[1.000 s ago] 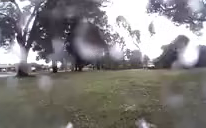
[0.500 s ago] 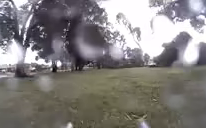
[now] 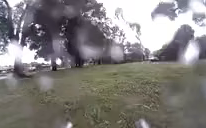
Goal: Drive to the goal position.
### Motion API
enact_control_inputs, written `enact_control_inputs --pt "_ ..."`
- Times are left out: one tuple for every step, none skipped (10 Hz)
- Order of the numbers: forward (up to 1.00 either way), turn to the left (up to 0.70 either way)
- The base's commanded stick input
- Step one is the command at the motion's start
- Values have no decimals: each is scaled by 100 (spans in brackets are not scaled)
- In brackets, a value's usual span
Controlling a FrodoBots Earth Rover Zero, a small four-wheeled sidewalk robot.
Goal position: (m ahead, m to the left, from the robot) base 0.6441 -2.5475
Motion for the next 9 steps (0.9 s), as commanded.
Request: enact_control_inputs --pt "100 1" --pt "100 1" --pt "100 1" --pt "100 1" --pt "100 1" --pt "100 -20" --pt "100 -39" --pt "100 -39" --pt "100 -39"
